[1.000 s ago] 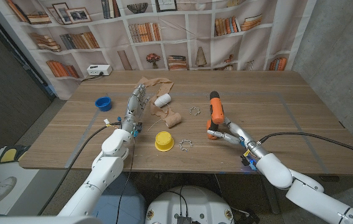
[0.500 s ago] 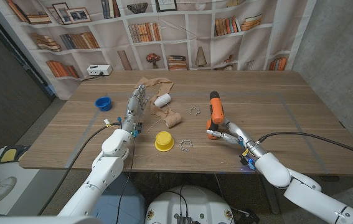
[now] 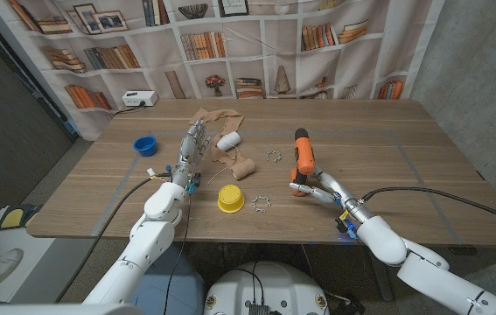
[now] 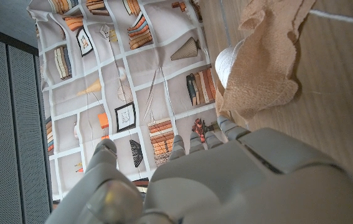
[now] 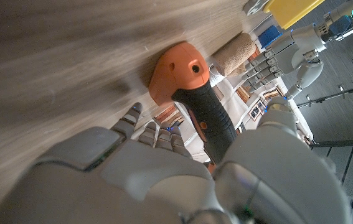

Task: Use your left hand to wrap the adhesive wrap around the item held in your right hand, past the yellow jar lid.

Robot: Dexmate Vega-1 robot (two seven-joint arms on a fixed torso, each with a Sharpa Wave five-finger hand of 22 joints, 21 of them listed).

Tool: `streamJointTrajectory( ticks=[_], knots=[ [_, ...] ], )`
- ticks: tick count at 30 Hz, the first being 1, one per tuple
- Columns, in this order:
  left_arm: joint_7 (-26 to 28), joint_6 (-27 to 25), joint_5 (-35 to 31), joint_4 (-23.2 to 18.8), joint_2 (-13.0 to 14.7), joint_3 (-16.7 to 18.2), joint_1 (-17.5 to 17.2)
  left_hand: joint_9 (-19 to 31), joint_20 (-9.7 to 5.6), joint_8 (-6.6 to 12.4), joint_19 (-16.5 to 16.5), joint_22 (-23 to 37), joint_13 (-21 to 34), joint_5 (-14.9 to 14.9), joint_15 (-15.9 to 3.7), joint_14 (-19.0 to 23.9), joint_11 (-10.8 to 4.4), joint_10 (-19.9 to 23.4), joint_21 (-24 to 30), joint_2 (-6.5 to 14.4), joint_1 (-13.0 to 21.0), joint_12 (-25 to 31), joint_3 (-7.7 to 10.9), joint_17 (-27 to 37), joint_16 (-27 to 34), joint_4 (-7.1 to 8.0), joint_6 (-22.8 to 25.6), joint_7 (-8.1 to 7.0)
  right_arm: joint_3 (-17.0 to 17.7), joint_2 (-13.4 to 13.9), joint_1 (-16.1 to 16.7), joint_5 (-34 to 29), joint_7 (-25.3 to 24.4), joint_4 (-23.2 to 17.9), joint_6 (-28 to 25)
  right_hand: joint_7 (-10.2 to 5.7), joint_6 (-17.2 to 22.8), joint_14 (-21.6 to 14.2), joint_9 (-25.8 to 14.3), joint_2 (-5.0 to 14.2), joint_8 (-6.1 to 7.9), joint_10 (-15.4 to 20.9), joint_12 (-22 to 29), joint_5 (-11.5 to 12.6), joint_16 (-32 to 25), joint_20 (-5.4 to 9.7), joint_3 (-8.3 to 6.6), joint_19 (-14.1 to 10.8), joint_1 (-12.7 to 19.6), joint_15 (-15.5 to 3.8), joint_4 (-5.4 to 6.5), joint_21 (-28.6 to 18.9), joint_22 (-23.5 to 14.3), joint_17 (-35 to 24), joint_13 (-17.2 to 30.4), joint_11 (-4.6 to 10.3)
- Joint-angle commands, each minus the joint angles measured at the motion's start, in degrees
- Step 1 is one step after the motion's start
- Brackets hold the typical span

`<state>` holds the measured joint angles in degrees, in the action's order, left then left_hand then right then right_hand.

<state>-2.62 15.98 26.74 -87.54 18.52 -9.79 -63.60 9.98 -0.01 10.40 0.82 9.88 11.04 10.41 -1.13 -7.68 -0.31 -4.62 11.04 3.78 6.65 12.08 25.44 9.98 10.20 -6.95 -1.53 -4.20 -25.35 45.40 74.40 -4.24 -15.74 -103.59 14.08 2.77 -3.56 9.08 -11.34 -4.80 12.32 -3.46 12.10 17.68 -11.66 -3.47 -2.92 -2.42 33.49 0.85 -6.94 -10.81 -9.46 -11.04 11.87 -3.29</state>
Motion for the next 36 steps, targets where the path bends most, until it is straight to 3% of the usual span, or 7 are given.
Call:
streamJointTrajectory(
  ticks=[1, 23, 25, 36],
  knots=[
    [0.43, -0.39, -0.12, -0.68, 0.08, -0.25, -0.43, 0.13, -0.06, 0.12, -0.26, 0.14, 0.14, -0.18, 0.34, -0.24, -0.14, 0.21, 0.03, 0.51, -0.13, 0.16, 0.36, 0.17, 0.25, -0.19, 0.18, 0.08, -0.19, -1.12, 0.13, 0.03, -1.69, 1.56, 2.65, -0.2, -0.11, -0.11, -0.07, 0.5, 0.16, -0.37, -0.02, 0.39, -0.21, 0.64, 0.21, -0.68, 0.54, -0.83, -0.01, -0.11, -0.13, -0.19, 0.16, 0.85],
    [1.01, -0.11, 0.03, -1.74, 0.22, -0.23, -1.73, 0.12, -0.04, 0.11, -0.33, 0.14, 0.14, -0.18, 0.3, -0.24, -0.12, 0.17, 0.01, 0.52, -0.16, 0.13, 0.38, 0.16, 0.25, -0.18, 0.16, 0.06, -0.79, -2.26, -0.3, 0.77, -1.59, 2.93, 5.5, -1.61, -0.76, 0.15, -0.07, 1.3, -0.29, -0.91, -0.25, 0.35, 0.01, 0.62, 0.05, -1.04, 1.29, -2.56, -0.02, -0.03, -0.11, -0.13, 0.06, 2.74],
    [1.08, -0.11, 0.06, -1.87, 0.32, -0.17, -1.92, 0.12, -0.01, 0.12, -0.34, 0.14, 0.14, -0.18, 0.31, -0.22, -0.1, 0.19, 0.0, 0.52, -0.17, 0.14, 0.38, 0.16, 0.26, -0.18, 0.19, 0.05, -0.97, -2.26, -0.5, 0.54, -1.33, 2.84, 5.1, -3.0, -0.8, -0.49, -0.05, 1.94, -0.37, -0.95, -0.28, 0.33, -0.2, 0.58, -0.23, -1.21, 1.94, -3.93, -0.11, -0.01, -0.11, -0.11, 0.01, 4.53],
    [0.91, 0.07, 0.38, -1.73, 0.56, -0.13, -2.19, 0.12, -0.03, 0.1, -0.35, 0.14, 0.14, -0.19, 0.36, -0.28, -0.08, 0.16, 0.01, 0.49, -0.22, 0.12, 0.37, 0.17, 0.24, -0.16, 0.13, 0.02, -1.29, -3.38, -0.85, 1.37, -0.91, 3.76, 4.97, -3.26, -0.97, -3.2, -0.03, 3.12, -0.48, -1.0, -0.3, 0.24, -1.07, 0.33, -0.94, -2.67, 3.67, -4.37, -0.54, -0.31, -0.09, -0.07, -0.05, 4.5]
  ],
)
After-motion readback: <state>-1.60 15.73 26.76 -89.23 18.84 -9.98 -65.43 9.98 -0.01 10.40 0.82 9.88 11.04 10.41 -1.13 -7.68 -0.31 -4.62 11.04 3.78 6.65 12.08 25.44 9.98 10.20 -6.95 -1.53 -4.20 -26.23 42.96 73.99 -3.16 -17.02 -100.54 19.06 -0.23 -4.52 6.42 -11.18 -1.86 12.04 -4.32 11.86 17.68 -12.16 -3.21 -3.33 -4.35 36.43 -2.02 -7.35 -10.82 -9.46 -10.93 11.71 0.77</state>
